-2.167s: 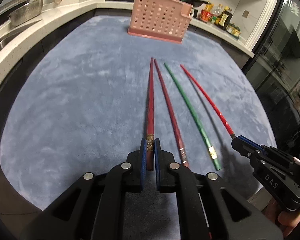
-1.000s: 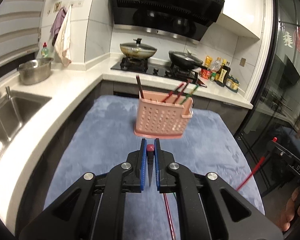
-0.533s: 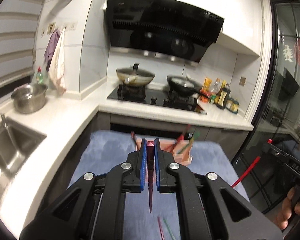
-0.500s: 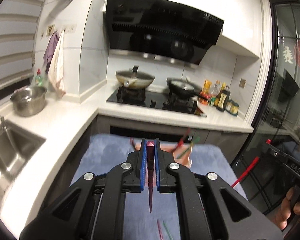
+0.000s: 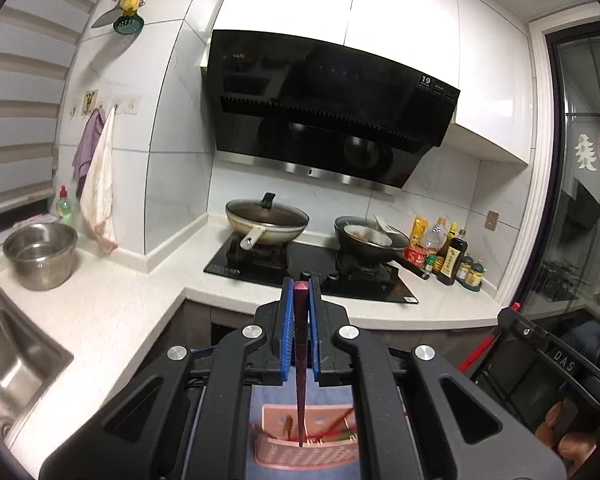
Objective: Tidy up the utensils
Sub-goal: 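Lift both chopsticks and lower them into the pink holder with both tools, then open both tools to release the chopsticks into the pink holder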
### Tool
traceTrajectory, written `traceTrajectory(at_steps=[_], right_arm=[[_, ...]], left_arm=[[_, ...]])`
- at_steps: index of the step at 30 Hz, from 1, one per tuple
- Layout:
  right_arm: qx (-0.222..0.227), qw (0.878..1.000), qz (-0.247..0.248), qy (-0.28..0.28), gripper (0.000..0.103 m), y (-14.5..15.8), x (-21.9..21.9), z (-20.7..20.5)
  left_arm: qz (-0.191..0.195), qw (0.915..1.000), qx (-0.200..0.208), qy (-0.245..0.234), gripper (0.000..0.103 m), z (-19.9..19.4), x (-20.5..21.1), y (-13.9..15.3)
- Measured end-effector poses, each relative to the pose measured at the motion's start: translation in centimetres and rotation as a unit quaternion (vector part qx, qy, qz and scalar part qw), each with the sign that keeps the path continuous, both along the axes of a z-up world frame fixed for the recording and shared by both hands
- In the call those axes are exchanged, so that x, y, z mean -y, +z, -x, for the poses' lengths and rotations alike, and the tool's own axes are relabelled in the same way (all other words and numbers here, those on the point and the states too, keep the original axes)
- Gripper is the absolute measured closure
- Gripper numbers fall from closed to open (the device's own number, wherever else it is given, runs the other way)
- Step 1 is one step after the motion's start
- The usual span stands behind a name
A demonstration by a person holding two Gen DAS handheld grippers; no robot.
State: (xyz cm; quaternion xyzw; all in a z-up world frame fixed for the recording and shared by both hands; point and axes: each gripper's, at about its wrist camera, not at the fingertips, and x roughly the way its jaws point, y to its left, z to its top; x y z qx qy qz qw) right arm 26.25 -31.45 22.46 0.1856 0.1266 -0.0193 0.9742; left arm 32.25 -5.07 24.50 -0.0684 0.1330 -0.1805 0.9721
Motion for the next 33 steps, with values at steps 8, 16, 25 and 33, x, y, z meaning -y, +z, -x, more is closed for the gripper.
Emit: traceTrajectory(at_steps=[8, 16, 25, 33], right_arm=[[-0.017, 1.0, -0.005, 0.003, 0.096, -1.8, 0.0, -3.9], [-0.061, 0.998, -0.005, 0.014, 0.096, -5.5, -0.3, -6.3], [-0.093, 0.995, 0.0, 0.019, 0.096, -8.1, -0.5, -7.5], [-0.102, 0.994, 0.017, 0.019, 0.089, -8.4, -0.9, -7.5]], left_arm=[[-0.018, 0.9998, -0.002, 0.009, 0.096, -3.0, 1.4, -1.8], [-0.034, 0.9985, -0.042, 0.005, 0.096, -5.1, 2.4, -5.9], [-0.034, 0.9963, -0.078, 0.009, 0.096, -6.5, 2.2, -8.5], [-0.027, 0.9949, -0.095, 0.022, 0.073, -6.5, 1.5, -9.3]])
